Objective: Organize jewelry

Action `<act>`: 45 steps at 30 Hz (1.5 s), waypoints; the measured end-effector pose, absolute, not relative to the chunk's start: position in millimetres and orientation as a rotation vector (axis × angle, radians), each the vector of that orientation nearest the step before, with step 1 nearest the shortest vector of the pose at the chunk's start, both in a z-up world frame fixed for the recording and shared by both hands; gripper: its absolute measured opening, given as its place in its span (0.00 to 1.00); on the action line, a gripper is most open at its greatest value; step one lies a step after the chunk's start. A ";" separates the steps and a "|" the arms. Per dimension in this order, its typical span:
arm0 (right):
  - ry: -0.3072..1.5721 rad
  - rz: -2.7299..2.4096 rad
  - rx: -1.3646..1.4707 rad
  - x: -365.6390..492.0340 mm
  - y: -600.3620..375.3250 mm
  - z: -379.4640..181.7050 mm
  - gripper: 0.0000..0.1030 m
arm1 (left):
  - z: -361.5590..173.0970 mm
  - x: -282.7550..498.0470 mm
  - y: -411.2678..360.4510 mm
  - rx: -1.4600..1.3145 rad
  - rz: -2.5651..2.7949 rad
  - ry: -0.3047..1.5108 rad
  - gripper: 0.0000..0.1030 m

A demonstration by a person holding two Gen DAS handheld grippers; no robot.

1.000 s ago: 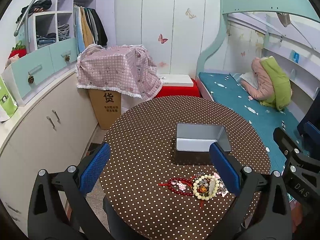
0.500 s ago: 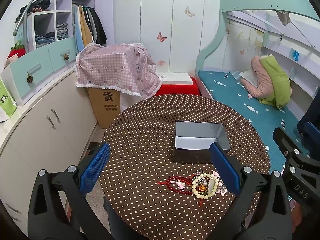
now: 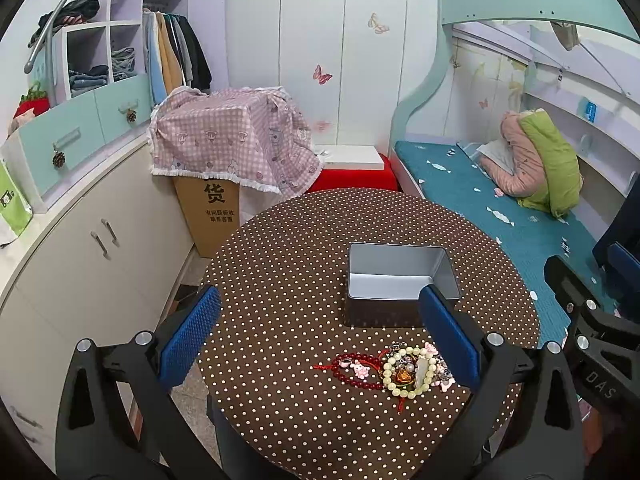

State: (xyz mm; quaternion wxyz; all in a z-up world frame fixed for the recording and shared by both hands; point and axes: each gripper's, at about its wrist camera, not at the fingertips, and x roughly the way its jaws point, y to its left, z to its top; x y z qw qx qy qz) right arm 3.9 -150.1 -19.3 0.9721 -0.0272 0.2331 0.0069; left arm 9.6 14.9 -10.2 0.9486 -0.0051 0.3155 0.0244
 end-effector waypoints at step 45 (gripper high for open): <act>0.925 0.180 -0.010 45.1 -132.1 -126.2 0.78 | -143.8 57.4 37.7 -0.068 -0.005 1.083 0.95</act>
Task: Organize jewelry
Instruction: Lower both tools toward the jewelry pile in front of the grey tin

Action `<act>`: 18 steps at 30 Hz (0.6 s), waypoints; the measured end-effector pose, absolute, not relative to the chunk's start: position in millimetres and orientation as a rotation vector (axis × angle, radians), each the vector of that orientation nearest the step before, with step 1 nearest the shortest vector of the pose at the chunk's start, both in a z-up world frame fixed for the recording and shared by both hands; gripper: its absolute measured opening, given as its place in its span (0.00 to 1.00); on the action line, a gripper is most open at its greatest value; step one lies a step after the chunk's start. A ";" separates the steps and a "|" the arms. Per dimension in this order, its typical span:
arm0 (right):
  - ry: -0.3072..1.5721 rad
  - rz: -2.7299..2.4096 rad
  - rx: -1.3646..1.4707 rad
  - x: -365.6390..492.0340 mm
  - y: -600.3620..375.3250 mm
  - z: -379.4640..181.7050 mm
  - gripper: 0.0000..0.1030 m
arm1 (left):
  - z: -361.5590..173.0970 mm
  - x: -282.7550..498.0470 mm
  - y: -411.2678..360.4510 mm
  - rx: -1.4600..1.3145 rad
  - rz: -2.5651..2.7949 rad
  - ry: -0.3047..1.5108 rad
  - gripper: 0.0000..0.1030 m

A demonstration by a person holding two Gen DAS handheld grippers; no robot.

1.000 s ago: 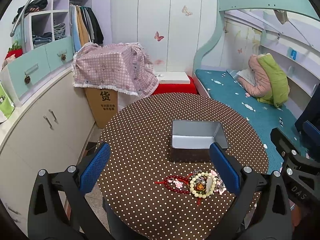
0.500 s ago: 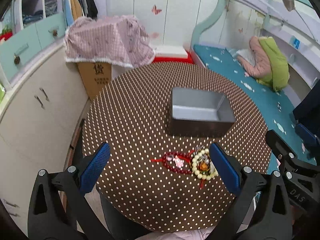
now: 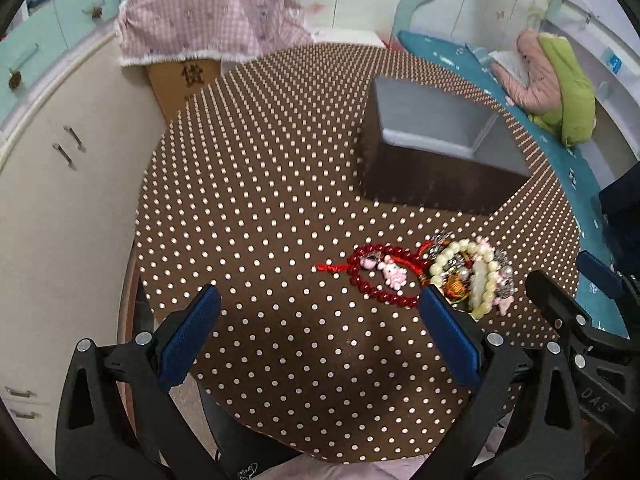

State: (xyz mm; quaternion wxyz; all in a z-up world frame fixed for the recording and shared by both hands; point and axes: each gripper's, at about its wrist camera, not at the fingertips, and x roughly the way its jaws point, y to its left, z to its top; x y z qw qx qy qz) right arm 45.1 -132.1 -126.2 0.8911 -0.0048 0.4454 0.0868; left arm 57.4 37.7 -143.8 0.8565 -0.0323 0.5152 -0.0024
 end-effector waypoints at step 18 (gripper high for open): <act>1.046 0.269 0.026 65.1 -127.9 -156.2 0.34 | -183.1 90.8 33.7 -0.053 0.001 1.140 0.67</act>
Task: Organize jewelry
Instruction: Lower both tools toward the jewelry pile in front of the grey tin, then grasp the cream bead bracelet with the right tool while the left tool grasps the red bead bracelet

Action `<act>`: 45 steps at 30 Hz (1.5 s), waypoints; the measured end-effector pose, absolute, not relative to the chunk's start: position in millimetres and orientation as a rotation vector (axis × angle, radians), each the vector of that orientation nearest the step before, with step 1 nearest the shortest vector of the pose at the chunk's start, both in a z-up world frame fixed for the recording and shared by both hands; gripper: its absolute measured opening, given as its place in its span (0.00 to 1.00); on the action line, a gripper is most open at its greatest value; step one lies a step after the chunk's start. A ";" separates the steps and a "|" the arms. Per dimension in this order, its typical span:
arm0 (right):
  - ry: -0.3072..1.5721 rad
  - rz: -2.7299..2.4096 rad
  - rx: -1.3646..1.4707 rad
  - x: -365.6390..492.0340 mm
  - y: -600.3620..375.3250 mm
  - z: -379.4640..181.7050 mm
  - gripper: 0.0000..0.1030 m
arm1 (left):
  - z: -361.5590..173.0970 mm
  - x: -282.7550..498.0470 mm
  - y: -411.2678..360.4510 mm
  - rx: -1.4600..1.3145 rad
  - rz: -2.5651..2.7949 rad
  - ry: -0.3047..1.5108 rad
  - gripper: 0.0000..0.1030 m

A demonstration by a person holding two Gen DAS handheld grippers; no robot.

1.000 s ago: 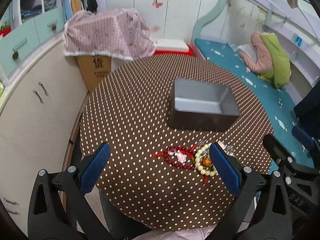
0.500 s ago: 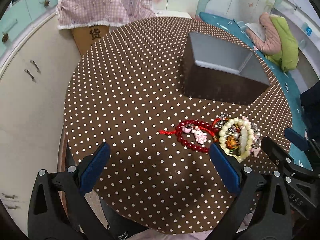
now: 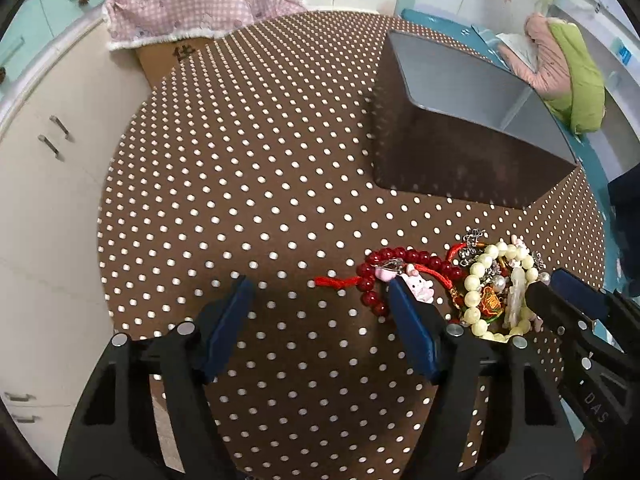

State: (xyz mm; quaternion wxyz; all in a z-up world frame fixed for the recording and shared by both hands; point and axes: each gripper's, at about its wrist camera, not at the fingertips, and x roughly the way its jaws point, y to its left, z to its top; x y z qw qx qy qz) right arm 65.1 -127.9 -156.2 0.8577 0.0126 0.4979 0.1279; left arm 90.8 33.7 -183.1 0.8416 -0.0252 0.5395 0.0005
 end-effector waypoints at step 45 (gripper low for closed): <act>0.986 0.402 0.168 66.8 -140.7 -134.4 0.08 | -181.4 98.8 44.9 -0.105 -0.089 1.176 0.07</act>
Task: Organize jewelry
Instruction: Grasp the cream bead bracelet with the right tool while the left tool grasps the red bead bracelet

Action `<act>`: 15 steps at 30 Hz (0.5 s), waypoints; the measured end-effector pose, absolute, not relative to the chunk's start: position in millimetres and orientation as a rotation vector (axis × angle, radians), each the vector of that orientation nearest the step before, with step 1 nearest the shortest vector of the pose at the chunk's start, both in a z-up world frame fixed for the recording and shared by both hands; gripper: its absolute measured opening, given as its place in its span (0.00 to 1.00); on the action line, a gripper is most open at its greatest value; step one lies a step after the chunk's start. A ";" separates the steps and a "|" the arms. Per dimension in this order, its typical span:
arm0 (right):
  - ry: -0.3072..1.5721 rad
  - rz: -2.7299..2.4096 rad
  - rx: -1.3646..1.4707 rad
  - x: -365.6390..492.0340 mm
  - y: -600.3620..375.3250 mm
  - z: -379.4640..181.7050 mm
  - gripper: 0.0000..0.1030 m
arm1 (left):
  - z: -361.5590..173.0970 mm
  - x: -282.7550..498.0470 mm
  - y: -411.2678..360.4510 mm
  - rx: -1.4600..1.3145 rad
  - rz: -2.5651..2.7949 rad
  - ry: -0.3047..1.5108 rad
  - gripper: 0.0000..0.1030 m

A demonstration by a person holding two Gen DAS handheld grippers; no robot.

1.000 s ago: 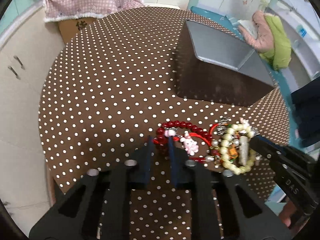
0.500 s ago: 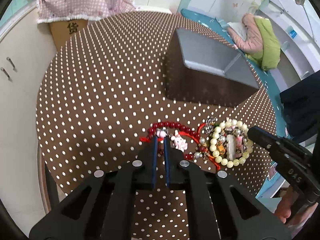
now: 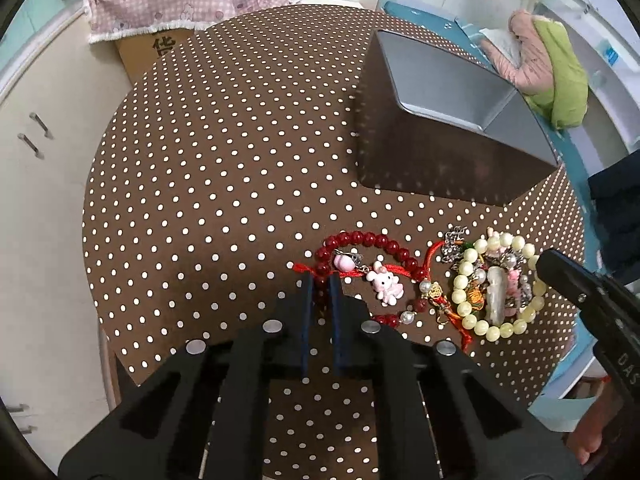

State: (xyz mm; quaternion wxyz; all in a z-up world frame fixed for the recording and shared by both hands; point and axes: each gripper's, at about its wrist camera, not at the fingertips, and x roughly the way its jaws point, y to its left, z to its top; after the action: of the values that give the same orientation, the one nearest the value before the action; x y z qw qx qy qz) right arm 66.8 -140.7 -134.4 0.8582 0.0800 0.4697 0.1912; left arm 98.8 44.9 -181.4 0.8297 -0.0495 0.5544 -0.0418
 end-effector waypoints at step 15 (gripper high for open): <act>0.883 0.453 0.174 69.1 -142.3 -99.1 0.08 | -121.5 97.4 60.2 -0.173 -0.210 1.038 0.07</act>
State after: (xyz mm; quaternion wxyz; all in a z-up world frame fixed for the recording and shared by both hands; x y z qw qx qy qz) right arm 69.1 -142.3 -99.1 0.8758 0.0834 0.4229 0.2171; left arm 97.4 60.2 -121.5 0.8595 -0.0822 0.4945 -0.1001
